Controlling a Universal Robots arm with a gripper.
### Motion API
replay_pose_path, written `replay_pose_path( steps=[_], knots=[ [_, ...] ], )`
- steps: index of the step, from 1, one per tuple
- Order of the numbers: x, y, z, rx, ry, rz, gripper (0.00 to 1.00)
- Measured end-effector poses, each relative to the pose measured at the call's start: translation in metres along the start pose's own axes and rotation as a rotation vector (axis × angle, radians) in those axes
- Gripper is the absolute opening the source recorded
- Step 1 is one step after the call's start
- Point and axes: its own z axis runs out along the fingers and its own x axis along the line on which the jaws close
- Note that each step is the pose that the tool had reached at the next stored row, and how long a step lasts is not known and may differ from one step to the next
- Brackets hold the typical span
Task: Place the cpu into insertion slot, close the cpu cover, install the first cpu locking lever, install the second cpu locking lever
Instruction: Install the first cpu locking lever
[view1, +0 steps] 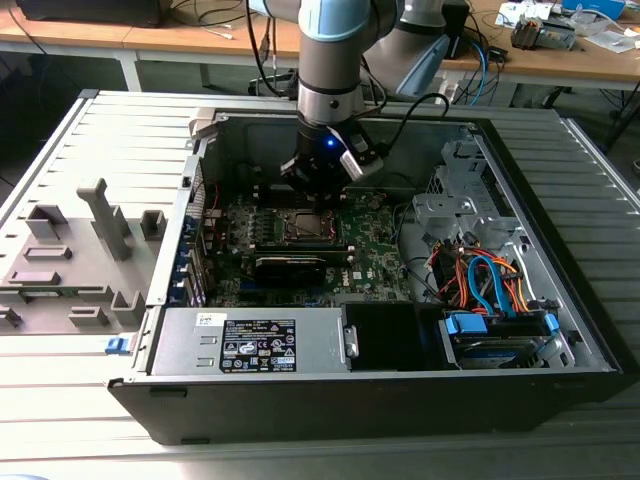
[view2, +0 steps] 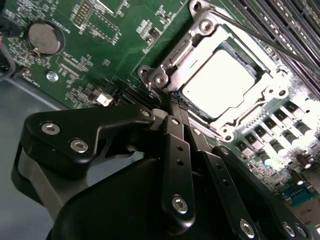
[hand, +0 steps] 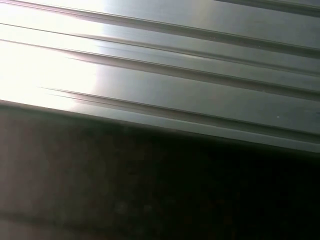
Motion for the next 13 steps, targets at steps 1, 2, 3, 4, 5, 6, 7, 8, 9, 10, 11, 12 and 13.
replay_pose_path(
  steps=[1, 2, 3, 4, 5, 6, 7, 8, 9, 10, 11, 12, 13],
  knots=[
    [-0.0023, -0.0004, 0.0002, 0.0000, 0.0006, -0.003, 0.11],
    [-0.0055, -0.0007, 0.0006, -0.0002, 0.0002, -0.007, 0.11],
    [-0.0069, -0.0004, 0.0007, 0.0001, 0.0001, -0.011, 0.11],
    [-0.0070, 0.0003, 0.0007, 0.0003, 0.0001, -0.012, 0.11],
    [-0.0073, 0.0015, 0.0007, 0.0002, 0.0000, -0.014, 0.11],
    [-0.0077, 0.0041, 0.0007, -0.0004, 0.0000, -0.014, 0.11],
    [-0.0079, 0.0053, -0.0004, -0.0011, -0.0004, -0.014, 0.11],
    [-0.0081, 0.0058, -0.0024, -0.0013, -0.0002, -0.015, 0.11],
    [-0.0081, 0.0057, -0.0052, -0.0009, -0.0004, -0.015, 0.11],
    [-0.0080, 0.0055, -0.0087, -0.0006, -0.0003, -0.015, 0.11],
    [-0.0079, 0.0055, -0.0123, -0.0006, -0.0004, -0.015, 0.11],
    [-0.0079, 0.0055, -0.0151, -0.0007, -0.0003, -0.014, 0.11],
    [-0.0079, 0.0055, -0.0164, -0.0009, -0.0003, -0.014, 0.11]
  ],
)
